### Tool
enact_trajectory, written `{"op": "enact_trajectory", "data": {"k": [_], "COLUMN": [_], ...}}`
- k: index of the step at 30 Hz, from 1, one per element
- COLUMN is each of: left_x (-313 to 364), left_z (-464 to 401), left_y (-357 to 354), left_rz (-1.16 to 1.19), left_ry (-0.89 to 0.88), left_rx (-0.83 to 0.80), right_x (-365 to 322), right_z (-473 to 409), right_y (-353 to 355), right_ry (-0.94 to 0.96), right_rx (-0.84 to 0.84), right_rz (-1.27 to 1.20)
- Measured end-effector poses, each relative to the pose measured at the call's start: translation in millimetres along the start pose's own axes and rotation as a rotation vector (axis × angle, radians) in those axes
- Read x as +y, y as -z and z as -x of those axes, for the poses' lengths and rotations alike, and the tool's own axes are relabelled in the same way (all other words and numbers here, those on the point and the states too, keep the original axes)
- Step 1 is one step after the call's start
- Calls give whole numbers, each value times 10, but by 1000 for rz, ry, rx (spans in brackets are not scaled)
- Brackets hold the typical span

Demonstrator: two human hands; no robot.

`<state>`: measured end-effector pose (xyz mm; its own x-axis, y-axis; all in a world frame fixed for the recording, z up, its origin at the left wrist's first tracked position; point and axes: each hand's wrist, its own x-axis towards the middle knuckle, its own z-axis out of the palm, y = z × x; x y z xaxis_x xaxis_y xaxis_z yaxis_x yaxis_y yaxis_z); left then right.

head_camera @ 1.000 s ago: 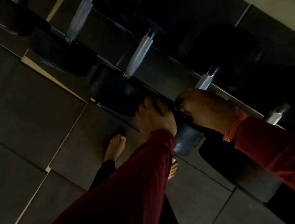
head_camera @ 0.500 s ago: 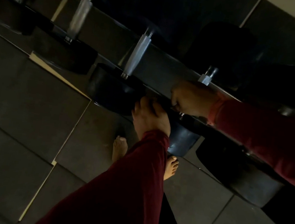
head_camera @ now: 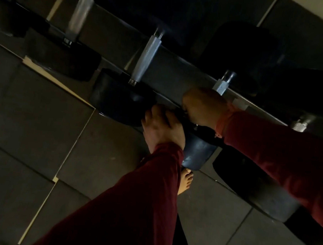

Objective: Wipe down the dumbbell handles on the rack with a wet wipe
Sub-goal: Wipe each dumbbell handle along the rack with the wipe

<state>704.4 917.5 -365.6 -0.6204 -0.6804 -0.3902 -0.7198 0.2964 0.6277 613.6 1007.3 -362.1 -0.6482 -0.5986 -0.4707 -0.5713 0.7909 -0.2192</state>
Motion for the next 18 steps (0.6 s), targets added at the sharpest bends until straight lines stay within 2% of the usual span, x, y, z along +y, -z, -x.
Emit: {"op": "enact_trajectory", "data": {"k": [3, 8, 13, 18], "left_x": [-14, -35, -36, -42], "left_z": [-6, -13, -9, -13], "left_y": [-7, -23, -21, -14], "left_rz": [-17, -13, -25, -32], "left_ry": [-9, -7, 2, -14], "left_rx": [0, 9, -10, -24], "right_x": [50, 121, 125, 228], "right_z": [182, 605, 566, 438], "right_y": [69, -114, -445, -574], "right_ry": [-32, -414, -775, -879], "right_rx": [3, 119, 159, 112], "right_rz": [-111, -492, -663, -828]}}
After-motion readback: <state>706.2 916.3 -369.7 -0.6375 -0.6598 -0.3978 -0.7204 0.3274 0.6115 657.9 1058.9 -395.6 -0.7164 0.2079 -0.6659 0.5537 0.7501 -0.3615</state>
